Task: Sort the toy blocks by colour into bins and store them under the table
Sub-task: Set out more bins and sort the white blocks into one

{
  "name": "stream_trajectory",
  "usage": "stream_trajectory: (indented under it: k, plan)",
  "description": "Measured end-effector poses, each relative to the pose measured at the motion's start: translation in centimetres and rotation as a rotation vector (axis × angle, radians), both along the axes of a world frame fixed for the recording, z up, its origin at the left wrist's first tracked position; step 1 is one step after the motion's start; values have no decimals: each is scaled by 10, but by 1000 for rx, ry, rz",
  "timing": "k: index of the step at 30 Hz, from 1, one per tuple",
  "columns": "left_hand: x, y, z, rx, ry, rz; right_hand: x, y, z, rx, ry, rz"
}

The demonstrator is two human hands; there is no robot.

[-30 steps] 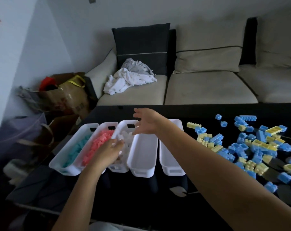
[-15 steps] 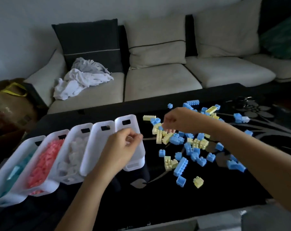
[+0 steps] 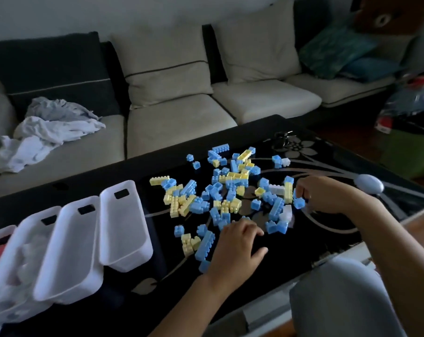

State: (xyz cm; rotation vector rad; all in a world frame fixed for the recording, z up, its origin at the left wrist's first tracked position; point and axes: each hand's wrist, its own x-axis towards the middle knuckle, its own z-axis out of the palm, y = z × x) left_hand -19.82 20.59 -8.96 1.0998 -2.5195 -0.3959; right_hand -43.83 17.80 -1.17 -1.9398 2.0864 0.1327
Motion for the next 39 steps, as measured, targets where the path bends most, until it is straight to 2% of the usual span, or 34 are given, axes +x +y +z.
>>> stream_trajectory:
  k: [4, 9, 13, 18, 21, 24, 26, 27, 30, 31, 32, 34, 36, 38, 39]
  plan:
    - [-4, -16, -1, 5, 29, 76, -4, 12, -21, -36, -147, -62]
    - [-12, -40, 15, 102, 122, 104, 16, 15, -43, -214, -278, 95]
    - [-35, -70, 37, 117, 141, 113, 22, 11, -49, -276, -321, 147]
    - [-78, -107, 47, 176, 56, 76, 12, 8, -54, -315, -359, 50]
    - [-100, -119, 43, 210, -63, 36, 7, 9, -54, -333, -425, 34]
    - [-113, -127, 41, 244, -97, 44, 3, 12, -53, -439, -537, -59]
    - [-116, -131, 41, 238, -165, 21, -2, 11, -51, -548, -679, -224]
    - [-117, -132, 41, 240, -216, -1, -6, 9, -50, -579, -809, -328]
    - [-114, -135, 35, 229, -270, -16, -16, 3, -46, -517, -1479, -512]
    - [-113, -136, 31, 213, -241, -3, -20, 0, -46, -483, -1637, -549]
    - [-111, -137, 27, 199, -203, 11, -24, -5, -47, -471, -1700, -590]
    - [-109, -137, 21, 185, -121, 38, -32, -17, -53, -512, -1623, -671]
    - [-107, -137, 18, 171, -42, 69, -38, -23, -57, -569, -1387, -727]
    - [-108, -136, 18, 132, 33, 99, -40, -16, -52, -562, -1153, -655]
    - [-109, -137, 20, 127, 83, 107, -38, -10, -49, -547, -1047, -546]
